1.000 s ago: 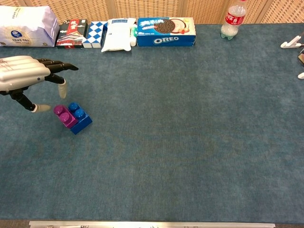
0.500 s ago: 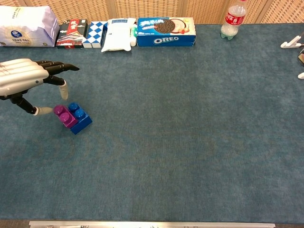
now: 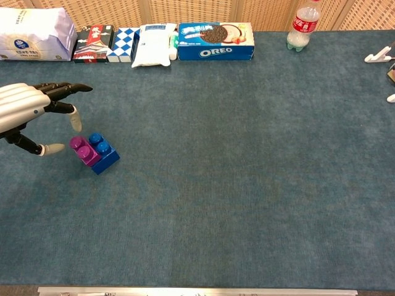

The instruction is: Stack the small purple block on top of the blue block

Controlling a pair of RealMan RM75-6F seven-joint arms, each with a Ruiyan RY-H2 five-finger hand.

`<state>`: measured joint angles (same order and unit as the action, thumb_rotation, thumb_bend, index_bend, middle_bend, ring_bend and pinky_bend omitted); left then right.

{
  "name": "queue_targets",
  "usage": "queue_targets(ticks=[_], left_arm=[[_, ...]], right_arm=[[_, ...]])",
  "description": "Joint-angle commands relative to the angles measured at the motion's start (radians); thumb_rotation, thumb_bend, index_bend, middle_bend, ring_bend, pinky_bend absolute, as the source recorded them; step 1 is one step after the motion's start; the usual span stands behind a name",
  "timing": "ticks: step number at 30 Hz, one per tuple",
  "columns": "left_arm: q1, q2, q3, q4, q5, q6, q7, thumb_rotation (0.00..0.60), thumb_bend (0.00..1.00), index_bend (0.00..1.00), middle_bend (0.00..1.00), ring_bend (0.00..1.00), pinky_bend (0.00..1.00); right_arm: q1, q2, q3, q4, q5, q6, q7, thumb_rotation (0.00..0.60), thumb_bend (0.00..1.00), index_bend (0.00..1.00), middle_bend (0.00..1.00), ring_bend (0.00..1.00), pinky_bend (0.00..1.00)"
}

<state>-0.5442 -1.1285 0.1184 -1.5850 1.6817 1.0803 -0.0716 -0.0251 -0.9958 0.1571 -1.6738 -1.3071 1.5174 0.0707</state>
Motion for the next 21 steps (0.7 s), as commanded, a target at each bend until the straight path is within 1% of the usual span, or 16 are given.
queue_targets(ticks=[1,6,14,21], left_arm=[[0.006,-0.015,0.002,0.014,0.0,0.003,-0.017,0.6,0.28,0.4,0.0,0.0,0.1],[0.012,-0.049,0.005,0.05,0.005,0.005,-0.037,0.6,0.28,0.4,0.0,0.0,0.1],[0.014,-0.095,-0.003,0.098,0.009,0.015,-0.063,0.6,0.28,0.4,0.0,0.0,0.1],[0.013,-0.117,-0.007,0.121,0.014,0.022,-0.071,0.6,0.28,0.39,0.0,0.0,0.1]], right_arm=[[0.0,0.0,0.0,-0.001,0.0,0.0,-0.001,0.6,0.55,0.37,0.32,0.21,0.16],[-0.001,0.0,0.0,-0.001,0.002,0.0,0.001,0.6,0.55,0.37,0.32,0.21,0.16],[-0.003,0.002,0.0,0.002,0.001,0.003,0.008,0.6,0.55,0.37,0.32,0.21,0.16],[-0.003,0.002,0.0,0.002,0.0,0.004,0.009,0.6,0.55,0.37,0.32,0.21,0.16]])
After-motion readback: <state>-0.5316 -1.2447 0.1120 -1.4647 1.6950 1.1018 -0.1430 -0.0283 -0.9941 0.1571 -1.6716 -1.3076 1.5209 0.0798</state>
